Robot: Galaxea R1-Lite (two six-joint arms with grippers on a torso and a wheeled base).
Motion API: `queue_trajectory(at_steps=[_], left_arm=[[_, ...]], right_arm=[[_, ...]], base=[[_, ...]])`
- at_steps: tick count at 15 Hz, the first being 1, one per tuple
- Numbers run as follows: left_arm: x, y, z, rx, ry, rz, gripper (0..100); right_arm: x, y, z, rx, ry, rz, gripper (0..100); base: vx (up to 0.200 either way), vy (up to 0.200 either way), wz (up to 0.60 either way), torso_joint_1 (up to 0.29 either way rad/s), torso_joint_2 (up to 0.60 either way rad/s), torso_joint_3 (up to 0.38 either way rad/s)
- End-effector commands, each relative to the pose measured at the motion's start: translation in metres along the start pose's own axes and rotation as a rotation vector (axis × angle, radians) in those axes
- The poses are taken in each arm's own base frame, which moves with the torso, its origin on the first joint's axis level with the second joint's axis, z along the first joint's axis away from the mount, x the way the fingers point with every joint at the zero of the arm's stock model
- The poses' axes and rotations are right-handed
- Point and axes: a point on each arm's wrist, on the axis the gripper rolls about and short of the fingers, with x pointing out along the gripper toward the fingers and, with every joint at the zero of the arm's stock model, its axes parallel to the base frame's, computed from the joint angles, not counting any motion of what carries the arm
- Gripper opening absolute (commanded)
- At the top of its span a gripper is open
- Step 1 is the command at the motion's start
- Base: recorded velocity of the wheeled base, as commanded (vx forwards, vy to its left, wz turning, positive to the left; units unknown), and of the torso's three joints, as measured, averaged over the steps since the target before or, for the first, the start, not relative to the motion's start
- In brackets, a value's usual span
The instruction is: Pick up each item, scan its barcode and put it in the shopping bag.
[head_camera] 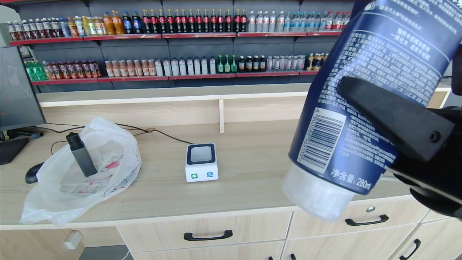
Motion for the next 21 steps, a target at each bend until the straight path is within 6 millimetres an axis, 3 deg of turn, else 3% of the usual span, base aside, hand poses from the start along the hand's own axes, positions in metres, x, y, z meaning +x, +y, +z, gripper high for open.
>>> queue_trajectory(at_steps=[1, 8, 11, 17, 21], left_arm=[[0.0, 0.0, 0.0, 0.0, -0.001, 0.001, 0], [0.0, 0.0, 0.0, 0.0, 0.0, 0.001, 0], [0.0, 0.0, 0.0, 0.0, 0.0, 0.001, 0], [0.0, 0.0, 0.0, 0.0, 0.0, 0.001, 0], [0.0, 0.0, 0.0, 0.0, -0.001, 0.001, 0]], right_arm=[[0.002, 0.001, 0.001, -0.001, -0.004, 0.008, 0], [0.0, -0.002, -0.003, 0.011, 0.01, -0.008, 0], [-0.012, -0.007, -0.015, 0.015, 0.051, -0.055, 0], [-0.047, -0.036, -0.033, -0.078, 0.14, -0.248, 0], [-0.061, -0.06, -0.043, -0.2, 0.199, -0.359, 0]], base=[[0.0, 0.0, 0.0, 0.0, 0.0, 0.0], [0.0, 0.0, 0.0, 0.0, 0.0, 0.0], [0.0, 0.0, 0.0, 0.0, 0.0, 0.0], [0.0, 0.0, 0.0, 0.0, 0.0, 0.0], [0.0, 0.0, 0.0, 0.0, 0.0, 0.0]])
